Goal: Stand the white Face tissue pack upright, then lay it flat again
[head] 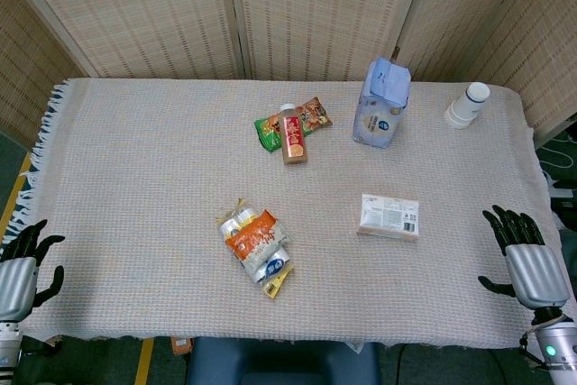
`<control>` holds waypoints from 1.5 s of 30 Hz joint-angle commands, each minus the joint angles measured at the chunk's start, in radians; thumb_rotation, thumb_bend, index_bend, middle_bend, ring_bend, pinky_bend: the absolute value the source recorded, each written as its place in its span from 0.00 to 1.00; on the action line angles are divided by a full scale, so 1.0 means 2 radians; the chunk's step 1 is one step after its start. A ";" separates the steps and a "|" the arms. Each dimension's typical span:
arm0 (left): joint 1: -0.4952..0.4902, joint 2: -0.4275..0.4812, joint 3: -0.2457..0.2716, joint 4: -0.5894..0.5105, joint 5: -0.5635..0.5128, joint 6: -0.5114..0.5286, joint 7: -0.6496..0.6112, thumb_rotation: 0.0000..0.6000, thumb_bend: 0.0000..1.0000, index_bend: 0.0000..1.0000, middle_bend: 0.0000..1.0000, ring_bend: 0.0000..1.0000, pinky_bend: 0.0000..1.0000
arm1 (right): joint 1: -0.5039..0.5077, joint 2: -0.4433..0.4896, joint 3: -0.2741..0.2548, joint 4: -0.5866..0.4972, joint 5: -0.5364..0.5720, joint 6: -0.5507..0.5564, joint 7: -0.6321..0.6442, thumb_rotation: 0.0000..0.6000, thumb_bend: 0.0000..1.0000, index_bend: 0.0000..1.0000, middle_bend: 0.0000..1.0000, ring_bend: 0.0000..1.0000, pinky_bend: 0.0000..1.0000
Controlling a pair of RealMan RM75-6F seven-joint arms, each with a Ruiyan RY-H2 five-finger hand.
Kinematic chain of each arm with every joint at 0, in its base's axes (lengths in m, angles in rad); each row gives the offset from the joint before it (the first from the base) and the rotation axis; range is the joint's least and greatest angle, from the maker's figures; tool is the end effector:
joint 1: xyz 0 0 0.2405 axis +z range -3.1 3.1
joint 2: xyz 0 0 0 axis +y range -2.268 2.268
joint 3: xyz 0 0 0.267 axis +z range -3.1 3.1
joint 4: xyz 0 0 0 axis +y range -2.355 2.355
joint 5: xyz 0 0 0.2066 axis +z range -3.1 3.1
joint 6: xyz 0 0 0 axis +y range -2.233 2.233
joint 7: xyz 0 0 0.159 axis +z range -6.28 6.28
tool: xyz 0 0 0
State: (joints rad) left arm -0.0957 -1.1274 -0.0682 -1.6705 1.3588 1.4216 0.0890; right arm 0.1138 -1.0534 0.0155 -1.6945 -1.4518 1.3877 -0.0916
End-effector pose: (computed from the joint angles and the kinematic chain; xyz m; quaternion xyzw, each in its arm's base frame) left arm -0.3274 0.2014 0.1594 -0.5693 -0.4253 -0.3483 0.6113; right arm -0.3181 -0.1963 0.1643 0.6261 -0.4039 0.3284 0.5806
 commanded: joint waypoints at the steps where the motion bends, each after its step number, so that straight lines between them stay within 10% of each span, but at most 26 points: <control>1: 0.000 0.000 0.000 0.000 -0.001 -0.001 0.001 1.00 0.49 0.25 0.00 0.00 0.13 | 0.000 0.001 0.001 0.000 0.002 -0.001 -0.001 1.00 0.00 0.00 0.00 0.00 0.00; 15: 0.001 0.009 -0.001 -0.008 0.002 0.000 -0.017 1.00 0.49 0.25 0.00 0.00 0.14 | 0.038 0.008 0.012 -0.031 0.003 -0.057 -0.018 1.00 0.00 0.00 0.00 0.00 0.00; 28: 0.004 0.019 0.003 -0.018 0.010 0.002 -0.025 1.00 0.49 0.26 0.00 0.00 0.14 | 0.237 -0.038 0.103 -0.117 0.297 -0.221 -0.265 1.00 0.00 0.00 0.00 0.00 0.00; 35: 0.006 0.024 0.001 -0.020 0.009 0.007 -0.034 1.00 0.49 0.26 0.00 0.00 0.14 | 0.317 -0.088 0.100 -0.095 0.439 -0.219 -0.327 1.00 0.00 0.00 0.00 0.00 0.00; 45: 0.006 0.025 0.001 -0.021 0.009 0.005 -0.039 1.00 0.49 0.26 0.00 0.00 0.14 | 0.353 -0.123 0.080 -0.057 0.495 -0.206 -0.338 1.00 0.00 0.00 0.00 0.00 0.00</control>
State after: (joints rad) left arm -0.0839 -1.0770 -0.0673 -1.7122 1.3762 1.4316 0.0115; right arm 0.8011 -1.2749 0.1854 -1.8434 -0.4961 0.9672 -0.7664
